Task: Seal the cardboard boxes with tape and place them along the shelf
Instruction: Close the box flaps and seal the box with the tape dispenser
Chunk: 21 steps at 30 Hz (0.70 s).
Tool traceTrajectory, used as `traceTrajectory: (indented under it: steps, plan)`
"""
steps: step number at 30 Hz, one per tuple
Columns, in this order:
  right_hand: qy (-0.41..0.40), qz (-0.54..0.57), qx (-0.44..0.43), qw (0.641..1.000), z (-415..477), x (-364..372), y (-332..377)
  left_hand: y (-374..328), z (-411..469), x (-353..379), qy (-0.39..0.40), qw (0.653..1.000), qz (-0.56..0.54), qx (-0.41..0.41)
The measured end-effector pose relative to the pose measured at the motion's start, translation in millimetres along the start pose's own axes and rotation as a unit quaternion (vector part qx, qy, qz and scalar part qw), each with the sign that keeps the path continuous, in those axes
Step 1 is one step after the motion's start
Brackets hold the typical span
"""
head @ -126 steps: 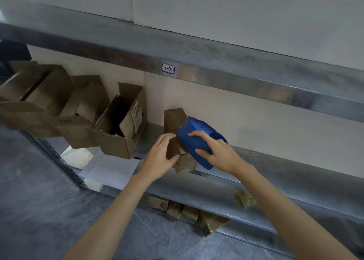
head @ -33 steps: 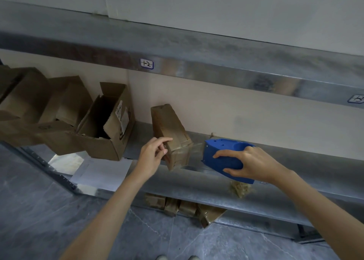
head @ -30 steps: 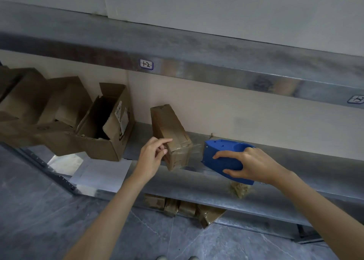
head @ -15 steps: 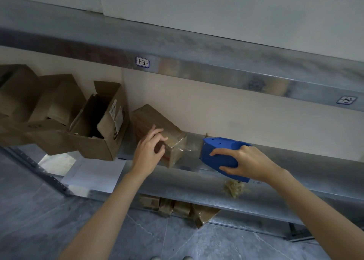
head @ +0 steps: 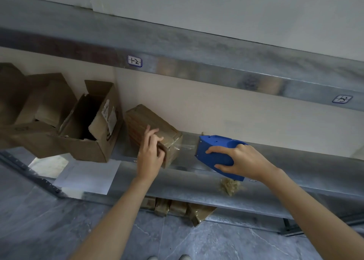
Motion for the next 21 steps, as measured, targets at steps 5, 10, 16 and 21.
traceTrajectory:
  steps: [5, 10, 16, 21]
  plan:
    - [-0.004, -0.002, -0.005, 1.000, 5, -1, 1, 1, 2, -1, 0.020, 0.999, 0.036, 0.010]
    - [0.000, -0.005, 0.000, 1.000, 8, -1, 1, 1, 5, -10, -0.034, 0.999, 0.039, 0.002]
    - [0.014, -0.005, 0.004, 1.000, 9, 5, -2, 2, 4, -15, -0.076, 0.997, 0.027, 0.008]
    - [0.019, -0.005, 0.007, 1.000, 10, 7, -3, 6, 1, -7, -0.041, 0.999, 0.030, 0.016]
Point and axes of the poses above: each hand's wrist, its own z-axis towards the middle knuckle, its own x-axis out of the palm, y = z × x, the point moved 10 cm from there along z, towards the middle knuckle, and after that the axes turned 3 degrees about y, right-handed, at the moved point
